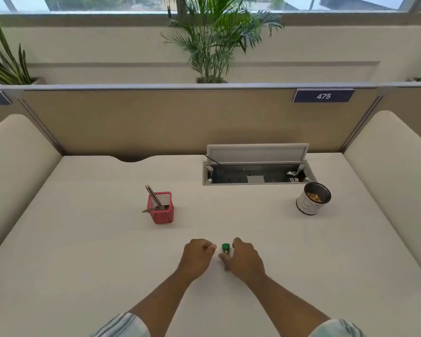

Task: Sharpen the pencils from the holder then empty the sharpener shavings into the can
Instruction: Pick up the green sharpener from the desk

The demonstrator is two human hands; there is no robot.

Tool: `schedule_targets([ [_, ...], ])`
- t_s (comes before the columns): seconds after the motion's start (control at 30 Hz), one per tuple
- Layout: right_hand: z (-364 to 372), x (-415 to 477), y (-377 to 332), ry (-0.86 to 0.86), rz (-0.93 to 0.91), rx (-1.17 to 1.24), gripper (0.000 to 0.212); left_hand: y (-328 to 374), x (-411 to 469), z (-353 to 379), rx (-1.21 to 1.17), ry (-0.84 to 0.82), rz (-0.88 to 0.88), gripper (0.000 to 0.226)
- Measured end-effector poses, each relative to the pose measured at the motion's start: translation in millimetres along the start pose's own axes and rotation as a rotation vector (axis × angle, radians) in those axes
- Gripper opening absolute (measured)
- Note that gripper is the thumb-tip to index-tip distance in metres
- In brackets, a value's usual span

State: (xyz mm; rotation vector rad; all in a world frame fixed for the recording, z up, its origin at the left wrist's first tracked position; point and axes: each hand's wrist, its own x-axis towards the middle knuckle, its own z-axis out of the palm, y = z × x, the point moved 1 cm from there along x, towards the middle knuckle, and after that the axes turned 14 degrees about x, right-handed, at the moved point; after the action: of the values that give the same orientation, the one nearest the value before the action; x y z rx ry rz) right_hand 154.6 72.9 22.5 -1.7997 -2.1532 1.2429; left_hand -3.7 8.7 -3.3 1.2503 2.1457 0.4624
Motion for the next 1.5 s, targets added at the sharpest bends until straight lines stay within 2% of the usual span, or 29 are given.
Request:
schedule_targets([
  [0.1,5,2,-1,0.001,0.011,-0.062,0.035,3,-1,3,-0.073,-0.018,-0.060,0.031],
  [0.17,7,2,-3,0.014,0.032,-0.012,0.025,7,-5,0,-0.157,-0.044,-0.128,0.029],
  [0.23,4,3,-7,0.015,0.059,0.198,0.023,12,-9,-5,-0.283,-0.066,-0.188,0.030],
  [0.33,-5,-7,-20,-0.049,0.058,0.637,0.018,23,-19,-17,-0.547,-0.134,-0.254,0.031],
  [0.4,-13,-20,-29,-0.163,0.015,0.831,0.018,30,-26,-25,-0.737,-0.191,-0.201,0.035],
  [0.47,-18,-31,-34,-0.248,-0.037,0.898,0.022,36,-35,-33,-0.916,-0.212,-0.140,0.035],
  [0.53,-22,-38,-39,-0.272,-0.085,0.905,0.021,40,-41,-38,-1.031,-0.180,-0.134,0.034],
  [0.67,-30,-48,-50,-0.247,-0.155,0.830,0.017,48,-52,-49,-1.046,-0.099,-0.128,0.029],
  [0.77,-38,-51,-53,-0.113,-0.208,0.725,0.009,50,-64,-59,-1.045,-0.069,-0.114,0.028],
  [0.87,-48,-52,-57,0.030,-0.293,0.638,0.014,51,-71,-67,-1.022,-0.063,-0.074,0.028],
  [1.0,-61,-52,-70,0.112,-0.407,0.588,0.004,54,-76,-77,-0.895,0.005,-0.044,0.026],
  [1.17,-72,-49,-84,-0.016,-0.548,0.486,0.023,59,-81,-86,-0.865,0.015,0.012,0.023],
  [1.3,-76,-49,-86,-0.132,-0.572,0.511,0.026,56,-83,-95,-0.879,0.019,0.052,0.023],
  [1.43,-76,-50,-87,-0.124,-0.604,0.509,0.032,54,-86,-102,-0.866,0.003,0.073,0.034],
  [1.5,-75,-50,-89,-0.132,-0.634,0.488,0.030,53,-87,-104,-0.883,-0.026,0.058,0.029],
])
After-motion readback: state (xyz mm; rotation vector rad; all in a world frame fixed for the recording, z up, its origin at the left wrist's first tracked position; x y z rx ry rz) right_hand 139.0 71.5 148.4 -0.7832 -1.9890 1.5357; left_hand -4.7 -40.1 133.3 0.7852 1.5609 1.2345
